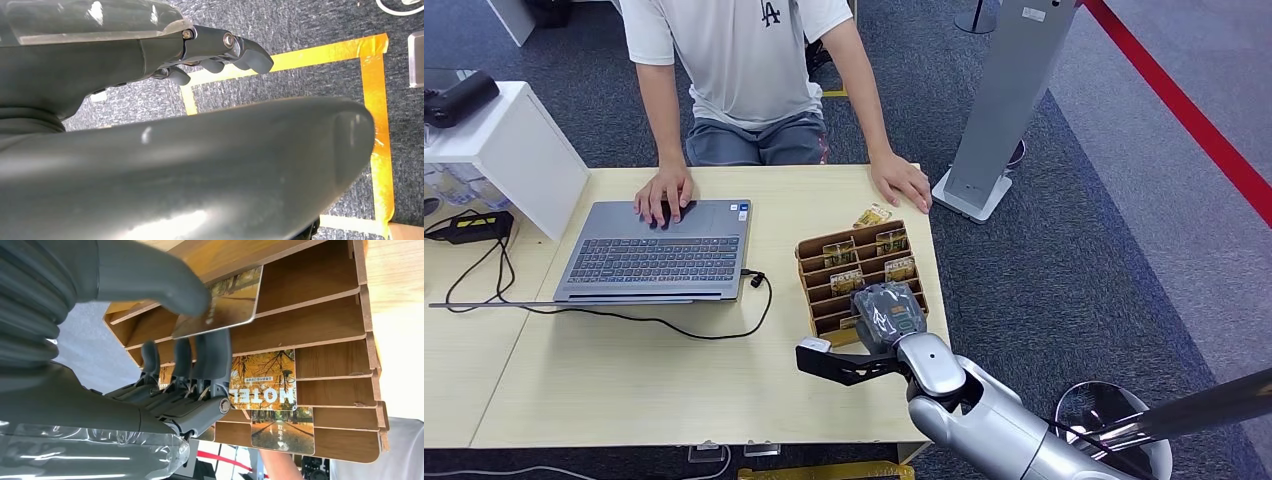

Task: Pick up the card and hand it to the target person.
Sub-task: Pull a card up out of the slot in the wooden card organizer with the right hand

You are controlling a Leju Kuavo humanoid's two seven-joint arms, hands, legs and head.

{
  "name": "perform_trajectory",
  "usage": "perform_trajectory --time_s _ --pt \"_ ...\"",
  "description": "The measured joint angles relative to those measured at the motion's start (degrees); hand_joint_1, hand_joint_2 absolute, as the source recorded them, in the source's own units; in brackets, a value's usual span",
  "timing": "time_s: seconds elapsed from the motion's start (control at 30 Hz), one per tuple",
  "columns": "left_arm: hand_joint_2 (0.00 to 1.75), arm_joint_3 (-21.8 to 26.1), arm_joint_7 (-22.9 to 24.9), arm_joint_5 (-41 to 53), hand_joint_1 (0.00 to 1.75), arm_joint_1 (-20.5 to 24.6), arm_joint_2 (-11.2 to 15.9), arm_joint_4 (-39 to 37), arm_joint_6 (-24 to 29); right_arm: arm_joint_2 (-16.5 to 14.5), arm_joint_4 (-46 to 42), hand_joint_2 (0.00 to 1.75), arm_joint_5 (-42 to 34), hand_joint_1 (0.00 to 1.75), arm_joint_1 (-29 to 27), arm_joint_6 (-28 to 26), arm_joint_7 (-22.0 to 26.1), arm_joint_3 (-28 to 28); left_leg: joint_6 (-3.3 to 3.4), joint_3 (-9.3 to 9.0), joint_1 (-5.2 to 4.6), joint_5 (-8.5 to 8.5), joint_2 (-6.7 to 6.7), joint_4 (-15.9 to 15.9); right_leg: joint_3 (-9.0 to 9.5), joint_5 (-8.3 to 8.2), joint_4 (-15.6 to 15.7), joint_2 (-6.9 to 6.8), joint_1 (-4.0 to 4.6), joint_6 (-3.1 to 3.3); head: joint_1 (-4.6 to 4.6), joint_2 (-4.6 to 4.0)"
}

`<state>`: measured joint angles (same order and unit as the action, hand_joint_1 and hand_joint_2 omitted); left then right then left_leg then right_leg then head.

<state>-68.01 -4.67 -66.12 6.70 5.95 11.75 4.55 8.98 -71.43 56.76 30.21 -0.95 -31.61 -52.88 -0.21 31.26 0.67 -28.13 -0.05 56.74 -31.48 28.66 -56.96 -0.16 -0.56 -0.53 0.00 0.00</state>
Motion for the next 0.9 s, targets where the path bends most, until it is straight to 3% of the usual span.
perform_trajectory --time_s 0.27,0.7,0.9 --pt "0.00 0.00 -0.06 0.00 0.00 0.00 0.01 0.04 -0.03 0.08 -0.27 1.75 -0.04 1.58 0.07 0.10 0.04 -0.01 0.00 0.00 0.00 0.01 0.01 -0.01 -0.01 -0.01 0.00 0.01 0.00 0.00 0.00 0.00" --pt "0.00 -0.12 -1.28 0.25 0.00 0.06 0.49 -0.01 -1.78 0.43 -1.10 1.75 -0.04 1.55 -0.08 -0.04 0.26 0.32 0.00 0.00 0.00 0.01 0.00 -0.01 0.00 0.00 0.00 0.00 0.00 0.00 0.00 0.00" --pt "0.00 0.18 -1.18 -0.04 0.00 0.01 0.36 0.02 -0.62 2.35 -6.88 1.75 0.92 1.55 1.28 -0.51 -1.04 1.65 0.01 0.05 -0.02 0.00 0.00 0.03 -0.06 0.00 -0.05 0.00 -0.02 0.01 0.00 0.00"
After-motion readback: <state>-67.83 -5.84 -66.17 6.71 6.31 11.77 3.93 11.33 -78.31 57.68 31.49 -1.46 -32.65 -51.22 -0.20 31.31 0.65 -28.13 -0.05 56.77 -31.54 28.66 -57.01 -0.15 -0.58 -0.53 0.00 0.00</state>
